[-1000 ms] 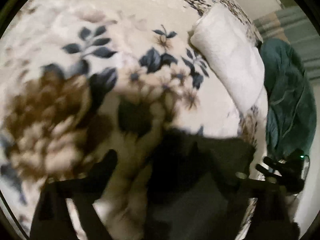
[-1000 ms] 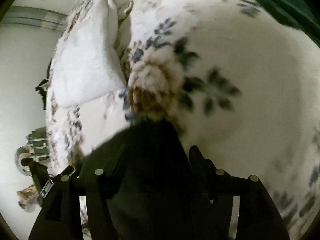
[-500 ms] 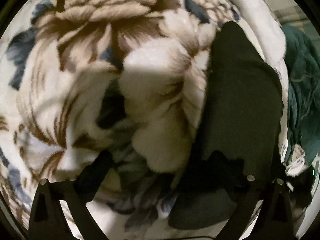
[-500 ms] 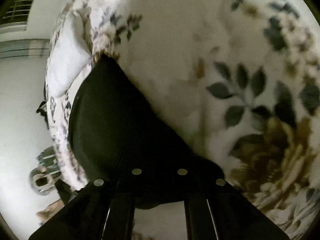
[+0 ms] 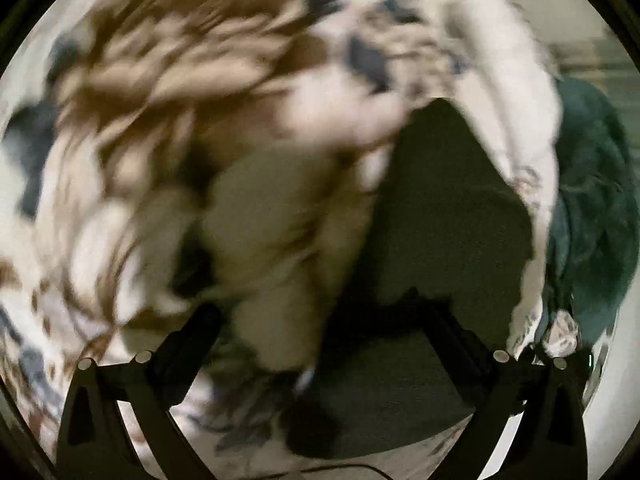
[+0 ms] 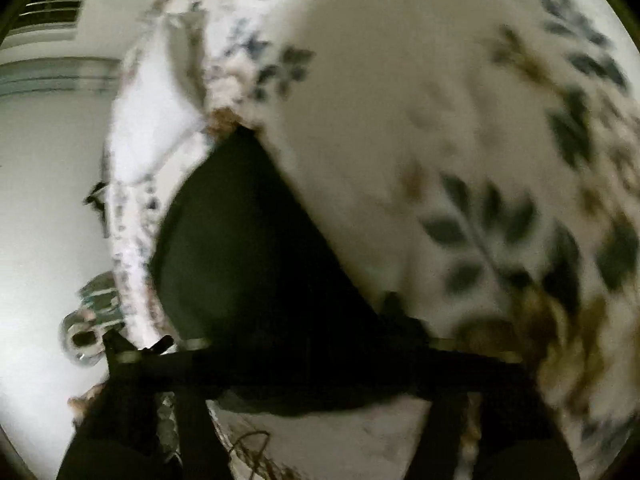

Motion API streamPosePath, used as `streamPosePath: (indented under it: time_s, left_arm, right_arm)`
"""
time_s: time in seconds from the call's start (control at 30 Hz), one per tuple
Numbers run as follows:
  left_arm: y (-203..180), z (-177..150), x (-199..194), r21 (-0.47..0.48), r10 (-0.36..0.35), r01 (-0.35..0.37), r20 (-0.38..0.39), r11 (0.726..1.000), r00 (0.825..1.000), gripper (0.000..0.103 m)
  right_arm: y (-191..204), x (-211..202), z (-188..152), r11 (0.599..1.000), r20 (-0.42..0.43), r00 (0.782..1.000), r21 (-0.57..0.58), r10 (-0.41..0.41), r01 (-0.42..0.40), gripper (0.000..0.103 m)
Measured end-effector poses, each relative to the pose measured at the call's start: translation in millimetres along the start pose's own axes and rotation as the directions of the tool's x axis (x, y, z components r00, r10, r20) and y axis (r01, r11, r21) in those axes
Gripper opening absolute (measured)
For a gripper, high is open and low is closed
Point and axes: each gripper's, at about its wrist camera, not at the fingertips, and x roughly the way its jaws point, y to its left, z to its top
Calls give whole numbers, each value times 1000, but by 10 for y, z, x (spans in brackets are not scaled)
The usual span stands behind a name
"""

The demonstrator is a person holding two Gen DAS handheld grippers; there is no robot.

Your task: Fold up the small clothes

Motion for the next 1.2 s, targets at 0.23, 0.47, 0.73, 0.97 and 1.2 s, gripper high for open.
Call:
streamPosePath:
  time_s: [0.23, 0.47, 0.73, 0.97, 1.2]
  left_arm:
    - [-270, 108, 424, 94, -55, 58, -41, 994, 998, 103]
    - [-404, 183, 624, 128, -130, 138, -64, 982, 989, 103]
    - [-656, 189, 483, 217, -173, 168, 4, 962, 985, 35]
    - [-940, 216, 179, 280, -199, 188, 10, 941, 980, 19]
    - [-1426, 814, -202, 357, -213, 207, -22, 911, 977, 18]
  right_arm:
    - [124, 971, 374, 981, -286, 950, -108, 122, -159, 76]
    - [373, 1325, 224, 944, -393, 885, -107, 249, -313, 77]
    - [447, 1352, 14, 957, -334, 917, -110, 219, -268, 39]
    - [561, 983, -271, 972, -210, 959, -98, 190, -214, 21]
    - [1089, 493, -192, 969, -98, 972, -105, 213, -223, 20]
